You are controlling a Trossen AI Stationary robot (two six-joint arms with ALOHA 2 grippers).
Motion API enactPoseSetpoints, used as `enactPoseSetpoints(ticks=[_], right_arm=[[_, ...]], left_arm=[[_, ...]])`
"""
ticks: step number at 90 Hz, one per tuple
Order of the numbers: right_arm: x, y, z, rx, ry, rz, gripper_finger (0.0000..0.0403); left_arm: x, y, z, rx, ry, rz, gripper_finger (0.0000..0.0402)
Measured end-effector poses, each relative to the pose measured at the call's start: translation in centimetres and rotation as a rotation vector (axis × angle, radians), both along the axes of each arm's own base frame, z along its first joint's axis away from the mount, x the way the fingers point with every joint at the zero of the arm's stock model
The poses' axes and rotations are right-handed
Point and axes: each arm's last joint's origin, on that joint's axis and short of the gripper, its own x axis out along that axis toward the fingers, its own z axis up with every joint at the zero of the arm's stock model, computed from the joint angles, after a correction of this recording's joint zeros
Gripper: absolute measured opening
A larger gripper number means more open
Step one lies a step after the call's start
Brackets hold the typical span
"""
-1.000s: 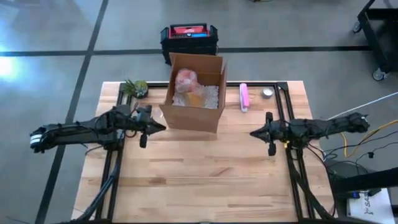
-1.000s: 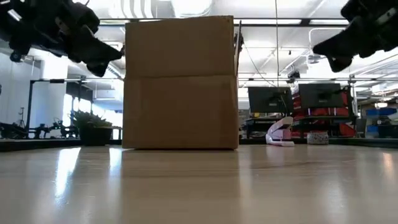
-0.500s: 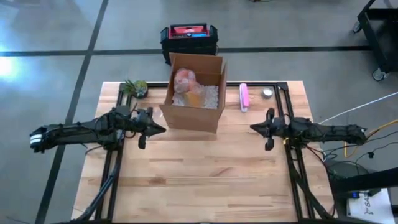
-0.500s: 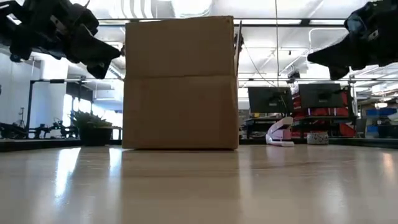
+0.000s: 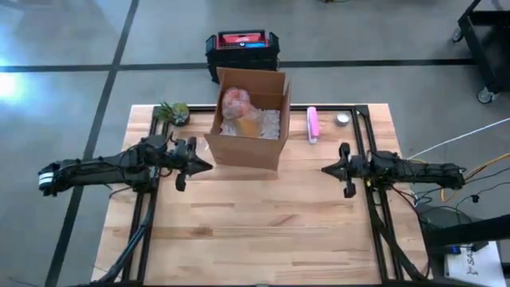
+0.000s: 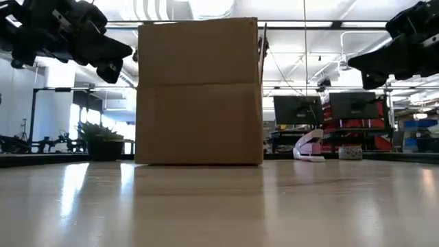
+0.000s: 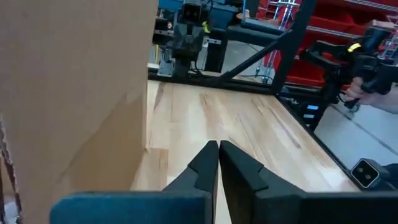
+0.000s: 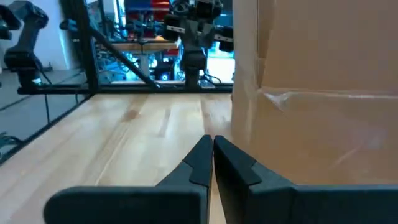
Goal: Wrap mug
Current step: Return to Home Position
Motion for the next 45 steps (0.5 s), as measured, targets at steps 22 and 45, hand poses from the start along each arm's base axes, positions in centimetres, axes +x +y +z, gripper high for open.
enactPoseSetpoints(ticks=[22, 45], right_arm=[[-0.01, -0.35, 0.02, 0.037, -0.007, -0.049, 0.0], [-0.01, -0.56, -0.03, 0.095, -0.01, -0.072, 0.0]], left_arm=[[-0.02, -0.01, 0.05, -0.001, -0.005, 0.0, 0.0007], [0.0, 0.0, 0.32, -0.006, -0.032, 0.002, 0.0002]])
